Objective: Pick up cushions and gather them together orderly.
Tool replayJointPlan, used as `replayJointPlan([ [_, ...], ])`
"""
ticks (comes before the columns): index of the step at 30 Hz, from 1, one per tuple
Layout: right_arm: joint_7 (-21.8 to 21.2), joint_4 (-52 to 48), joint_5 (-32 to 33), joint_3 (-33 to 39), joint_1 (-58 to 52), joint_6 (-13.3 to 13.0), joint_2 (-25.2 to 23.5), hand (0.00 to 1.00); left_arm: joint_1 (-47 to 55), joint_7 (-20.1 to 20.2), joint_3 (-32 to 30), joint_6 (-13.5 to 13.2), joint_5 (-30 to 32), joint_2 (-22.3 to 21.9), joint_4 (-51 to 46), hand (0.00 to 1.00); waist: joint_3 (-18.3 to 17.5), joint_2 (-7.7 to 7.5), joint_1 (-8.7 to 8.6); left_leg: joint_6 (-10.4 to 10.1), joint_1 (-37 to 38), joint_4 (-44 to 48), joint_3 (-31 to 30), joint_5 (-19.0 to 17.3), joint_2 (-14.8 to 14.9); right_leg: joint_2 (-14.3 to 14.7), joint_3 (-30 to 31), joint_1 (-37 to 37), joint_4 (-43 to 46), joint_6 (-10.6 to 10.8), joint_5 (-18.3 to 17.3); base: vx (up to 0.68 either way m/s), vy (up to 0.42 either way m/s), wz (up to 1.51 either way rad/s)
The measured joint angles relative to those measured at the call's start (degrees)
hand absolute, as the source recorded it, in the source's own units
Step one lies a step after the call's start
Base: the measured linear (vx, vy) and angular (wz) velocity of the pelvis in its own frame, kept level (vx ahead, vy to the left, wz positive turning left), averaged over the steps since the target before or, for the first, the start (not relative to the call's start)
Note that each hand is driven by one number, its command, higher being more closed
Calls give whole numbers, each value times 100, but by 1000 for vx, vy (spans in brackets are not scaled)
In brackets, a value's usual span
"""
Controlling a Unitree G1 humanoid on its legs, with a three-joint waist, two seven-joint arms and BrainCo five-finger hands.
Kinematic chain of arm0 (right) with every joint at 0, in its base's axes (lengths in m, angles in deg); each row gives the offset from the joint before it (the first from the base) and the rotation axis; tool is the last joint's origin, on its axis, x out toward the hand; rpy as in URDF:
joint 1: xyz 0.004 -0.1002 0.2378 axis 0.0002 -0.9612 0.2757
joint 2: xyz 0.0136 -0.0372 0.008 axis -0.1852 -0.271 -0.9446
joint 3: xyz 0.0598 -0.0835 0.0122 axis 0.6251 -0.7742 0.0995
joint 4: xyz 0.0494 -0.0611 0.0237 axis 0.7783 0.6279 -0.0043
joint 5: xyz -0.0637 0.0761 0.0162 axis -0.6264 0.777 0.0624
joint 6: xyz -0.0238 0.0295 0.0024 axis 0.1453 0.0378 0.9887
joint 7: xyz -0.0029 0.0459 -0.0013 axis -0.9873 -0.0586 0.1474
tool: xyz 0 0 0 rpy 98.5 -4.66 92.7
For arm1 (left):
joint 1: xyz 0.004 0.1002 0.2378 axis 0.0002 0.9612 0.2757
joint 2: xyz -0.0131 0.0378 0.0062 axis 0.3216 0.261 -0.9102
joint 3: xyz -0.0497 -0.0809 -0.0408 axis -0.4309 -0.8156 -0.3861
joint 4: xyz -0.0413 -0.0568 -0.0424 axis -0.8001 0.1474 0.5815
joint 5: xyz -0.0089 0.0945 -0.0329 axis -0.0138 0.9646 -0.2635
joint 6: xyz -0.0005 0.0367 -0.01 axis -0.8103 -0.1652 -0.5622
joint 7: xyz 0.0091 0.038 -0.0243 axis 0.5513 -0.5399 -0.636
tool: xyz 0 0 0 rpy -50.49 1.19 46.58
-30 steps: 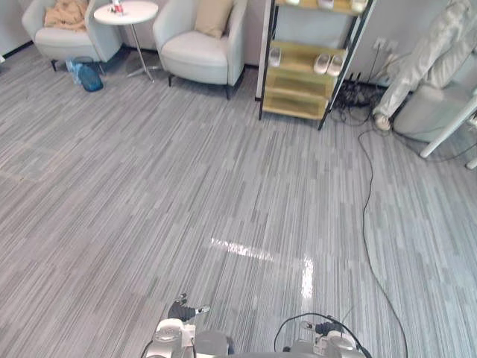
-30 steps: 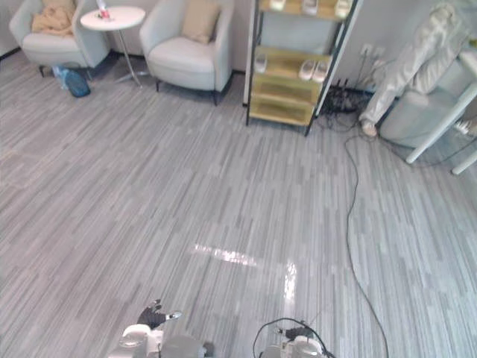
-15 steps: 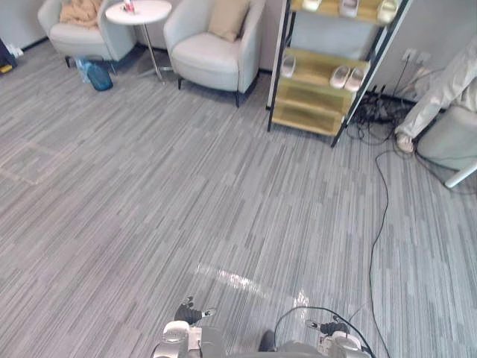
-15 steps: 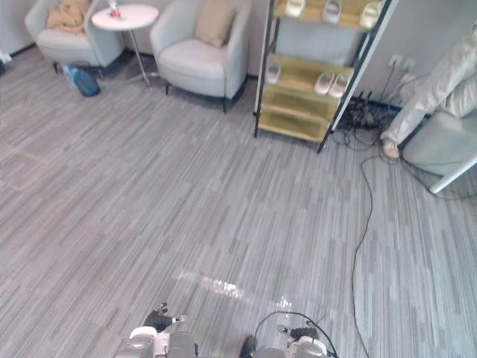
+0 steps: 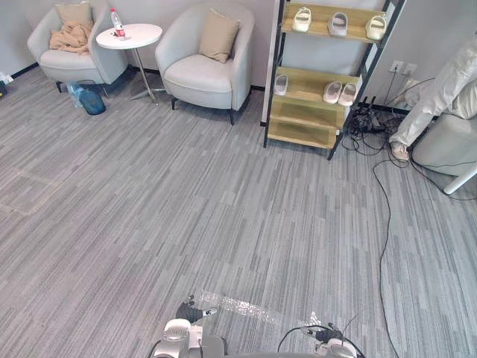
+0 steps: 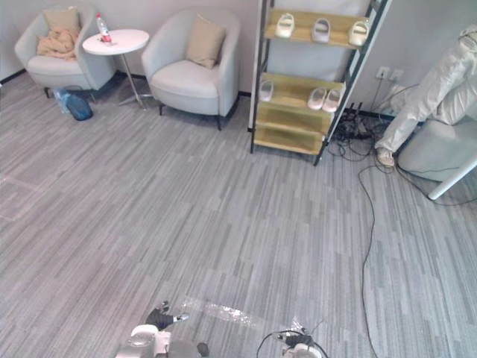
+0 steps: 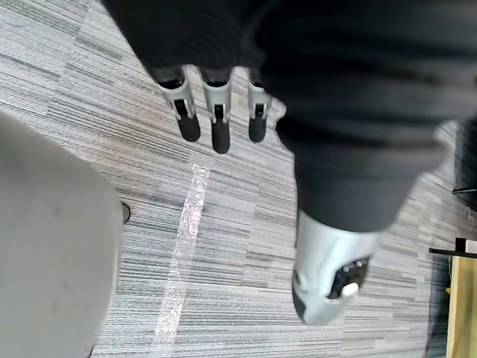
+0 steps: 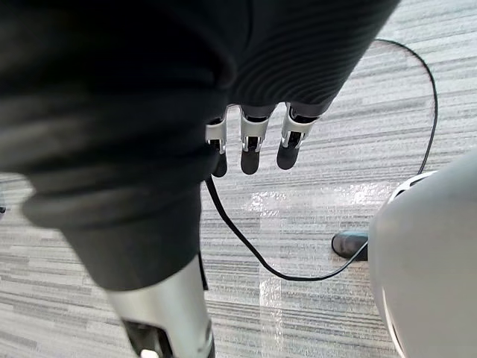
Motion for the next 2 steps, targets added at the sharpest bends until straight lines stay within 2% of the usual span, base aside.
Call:
replayJointPlan([
  [2,-2,9,-14,6,-7,-1,4,0,8,2,4,-1,-1,16,24,0,-12,-5,-1,15,64,-132,-5,67,-35,-15,5,13,-28,6,5,0,0,0],
])
